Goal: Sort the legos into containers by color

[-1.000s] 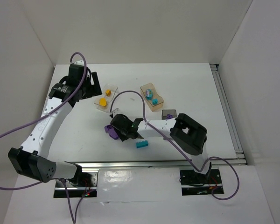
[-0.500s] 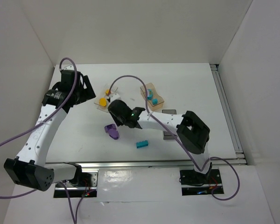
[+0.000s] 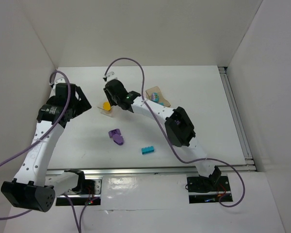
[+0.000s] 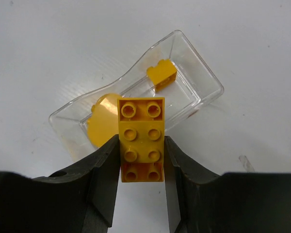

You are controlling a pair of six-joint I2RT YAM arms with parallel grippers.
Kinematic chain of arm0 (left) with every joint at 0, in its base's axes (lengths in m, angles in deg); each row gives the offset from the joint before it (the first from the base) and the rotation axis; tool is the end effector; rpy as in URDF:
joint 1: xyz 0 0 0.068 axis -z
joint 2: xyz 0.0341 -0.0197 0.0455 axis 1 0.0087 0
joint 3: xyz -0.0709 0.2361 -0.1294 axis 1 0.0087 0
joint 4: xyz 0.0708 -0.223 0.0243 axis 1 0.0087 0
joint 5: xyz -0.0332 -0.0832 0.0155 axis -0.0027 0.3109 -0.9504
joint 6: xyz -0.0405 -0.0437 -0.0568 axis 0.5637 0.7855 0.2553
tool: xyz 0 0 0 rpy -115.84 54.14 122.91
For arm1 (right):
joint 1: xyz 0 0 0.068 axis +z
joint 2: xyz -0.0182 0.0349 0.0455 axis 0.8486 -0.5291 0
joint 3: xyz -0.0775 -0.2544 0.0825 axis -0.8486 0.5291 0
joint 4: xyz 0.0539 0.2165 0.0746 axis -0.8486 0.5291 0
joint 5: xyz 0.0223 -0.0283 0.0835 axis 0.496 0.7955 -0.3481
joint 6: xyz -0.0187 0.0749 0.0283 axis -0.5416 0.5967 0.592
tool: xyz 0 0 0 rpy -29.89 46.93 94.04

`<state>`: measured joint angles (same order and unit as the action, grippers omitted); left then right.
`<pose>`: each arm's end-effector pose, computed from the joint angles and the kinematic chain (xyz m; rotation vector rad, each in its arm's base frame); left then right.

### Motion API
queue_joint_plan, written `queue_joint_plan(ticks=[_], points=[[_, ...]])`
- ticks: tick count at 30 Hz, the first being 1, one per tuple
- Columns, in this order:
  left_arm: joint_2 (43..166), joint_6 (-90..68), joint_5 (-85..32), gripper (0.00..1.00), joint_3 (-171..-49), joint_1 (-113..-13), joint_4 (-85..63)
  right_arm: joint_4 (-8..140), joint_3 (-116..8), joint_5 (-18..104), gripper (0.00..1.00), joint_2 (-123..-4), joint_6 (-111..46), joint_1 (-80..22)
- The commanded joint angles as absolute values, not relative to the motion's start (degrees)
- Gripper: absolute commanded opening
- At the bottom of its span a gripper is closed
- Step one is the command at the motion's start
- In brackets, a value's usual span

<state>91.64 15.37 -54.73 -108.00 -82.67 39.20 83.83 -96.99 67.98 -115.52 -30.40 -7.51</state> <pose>0.2133 -0.0009 0.3475 -0.7677 2.0987 -0.0239 0.3657 0.4112 0.2361 -0.5884 2.0451 0.2981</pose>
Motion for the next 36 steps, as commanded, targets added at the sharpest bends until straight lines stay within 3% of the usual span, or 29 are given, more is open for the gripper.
queue_joint_plan(ticks=[1,2,5,6,10,16,21,31,36], points=[[89.8,14.9,-56.2,0.95,-108.9,-84.4,39.5,85.3,-105.1,66.6,0.34,-119.5,-31.4,-8.8],[89.8,14.9,-55.2,0.95,-108.9,-84.9,40.0,83.9,-105.1,66.0,0.36,-120.7,-31.4,-9.4],[88.8,14.9,-55.2,0.95,-108.2,-84.9,40.0,83.1,-108.9,66.0,0.71,-122.3,-30.9,-10.0],[88.8,14.4,-54.7,0.95,-108.2,-84.9,40.0,83.8,-109.7,66.0,0.75,-122.8,-30.9,-10.5],[88.8,14.9,-54.7,0.95,-108.2,-84.9,40.0,81.9,-102.0,68.1,0.77,-116.0,-30.9,-9.9],[89.4,14.4,-57.0,0.95,-107.1,-85.5,40.0,76.4,-71.9,68.6,0.77,-95.6,-29.4,-5.2],[88.8,14.4,-56.2,0.95,-106.0,-86.1,40.0,75.8,-56.8,62.1,0.92,-89.0,-28.2,0.3],[88.2,13.3,-53.9,0.95,-105.5,-86.1,39.5,77.0,-57.1,63.1,0.99,-95.6,-25.5,5.8],[88.2,13.3,-53.9,0.95,-105.5,-86.1,39.5,77.0,-59.9,63.9,0.88,-99.0,-25.5,5.8]])
